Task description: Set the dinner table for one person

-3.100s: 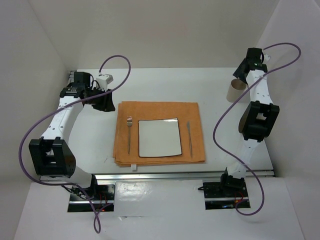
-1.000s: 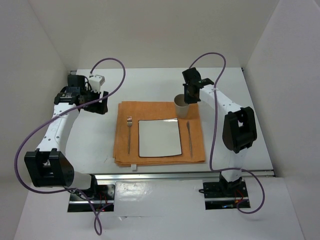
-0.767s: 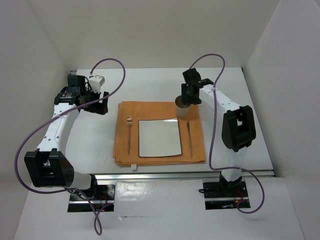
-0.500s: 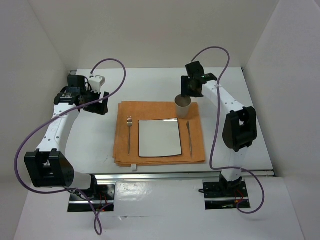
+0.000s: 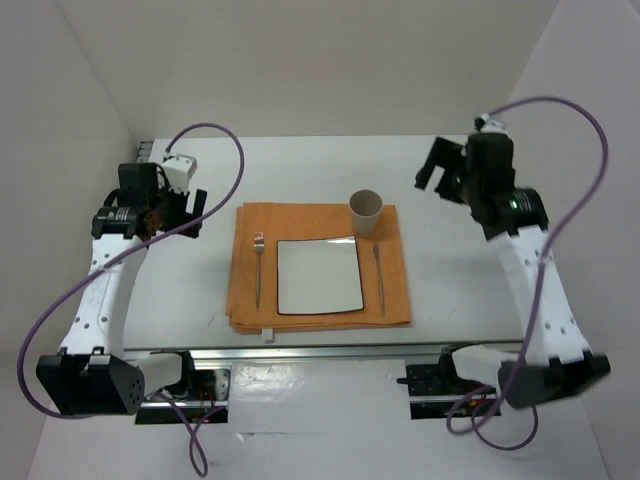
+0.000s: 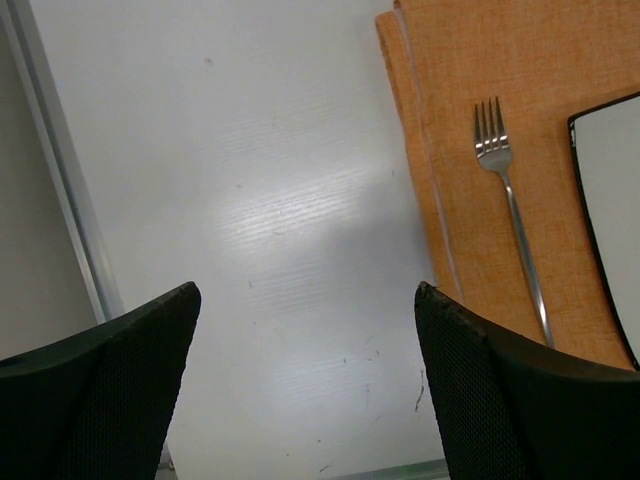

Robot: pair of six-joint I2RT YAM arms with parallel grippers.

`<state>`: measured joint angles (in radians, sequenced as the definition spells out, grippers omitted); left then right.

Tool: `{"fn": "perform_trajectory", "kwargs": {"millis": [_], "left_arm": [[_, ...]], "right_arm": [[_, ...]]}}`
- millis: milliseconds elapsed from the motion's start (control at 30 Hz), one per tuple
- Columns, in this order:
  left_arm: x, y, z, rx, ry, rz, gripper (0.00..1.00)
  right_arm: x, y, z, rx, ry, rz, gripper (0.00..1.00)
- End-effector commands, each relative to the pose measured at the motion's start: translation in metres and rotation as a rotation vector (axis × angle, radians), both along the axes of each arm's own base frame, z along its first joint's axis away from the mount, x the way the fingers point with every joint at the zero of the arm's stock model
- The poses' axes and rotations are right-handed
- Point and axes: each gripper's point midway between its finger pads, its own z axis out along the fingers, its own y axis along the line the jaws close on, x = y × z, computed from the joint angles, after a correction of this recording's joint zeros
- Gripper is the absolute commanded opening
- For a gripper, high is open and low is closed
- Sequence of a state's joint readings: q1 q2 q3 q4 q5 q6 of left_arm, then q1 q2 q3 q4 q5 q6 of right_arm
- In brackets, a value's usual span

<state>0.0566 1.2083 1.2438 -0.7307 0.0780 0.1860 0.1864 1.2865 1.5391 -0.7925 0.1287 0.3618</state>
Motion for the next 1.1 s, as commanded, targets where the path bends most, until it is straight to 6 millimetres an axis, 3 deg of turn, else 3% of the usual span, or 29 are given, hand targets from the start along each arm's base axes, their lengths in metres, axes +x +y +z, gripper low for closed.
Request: {"fn": "perform_trajectory", "kwargs": {"millis": [0, 33, 67, 100, 133, 233, 400, 500, 667, 833, 933, 1067], "left_arm": [[-0.022, 0.012, -0.009, 0.062, 0.03, 0.029, 0.93], [-0.029, 0.012, -0.016, 0.068, 0.054, 0.021, 0.93], [-0.031, 0.012, -0.018, 0.067, 0.067, 0.02, 0.94], [-0.04, 0.013, -0.02, 0.074, 0.092, 0.027, 0.94], [-0.045, 0.013, -0.023, 0.073, 0.116, 0.026, 0.94], [-0.062, 0.021, -0.022, 0.125, 0.145, 0.032, 0.94], [-0.103, 0.037, -0.021, 0.228, 0.163, 0.059, 0.99], [-0.12, 0.042, -0.022, 0.255, 0.187, 0.081, 0.99], [-0.157, 0.042, -0.017, 0.263, 0.184, 0.088, 1.0], [-0.172, 0.038, -0.024, 0.254, 0.199, 0.064, 1.0], [-0.179, 0.032, -0.014, 0.211, 0.186, 0.077, 1.0], [-0.183, 0.019, 0.0, 0.149, 0.15, 0.047, 1.0]], "right_arm": [[-0.073, -0.011, -0.032, 0.097, 0.136, -0.085, 1.0], [-0.092, -0.013, -0.056, 0.102, 0.202, -0.103, 1.0], [-0.104, -0.014, -0.06, 0.119, 0.214, -0.119, 1.0], [-0.12, -0.015, -0.056, 0.165, 0.19, -0.146, 1.0], [-0.134, -0.014, -0.067, 0.183, 0.23, -0.151, 1.0], [-0.161, -0.013, -0.059, 0.252, 0.189, -0.157, 1.0], [-0.19, -0.012, -0.039, 0.293, 0.147, -0.135, 1.0], [-0.205, -0.009, -0.038, 0.311, 0.192, -0.119, 1.0], [-0.233, 0.015, -0.022, 0.379, 0.154, 0.059, 1.0], [-0.249, 0.027, 0.002, 0.434, 0.088, 0.153, 1.0], [-0.258, 0.038, 0.014, 0.471, 0.079, 0.223, 1.0], [-0.262, 0.039, 0.013, 0.475, 0.072, 0.234, 1.0]]}}
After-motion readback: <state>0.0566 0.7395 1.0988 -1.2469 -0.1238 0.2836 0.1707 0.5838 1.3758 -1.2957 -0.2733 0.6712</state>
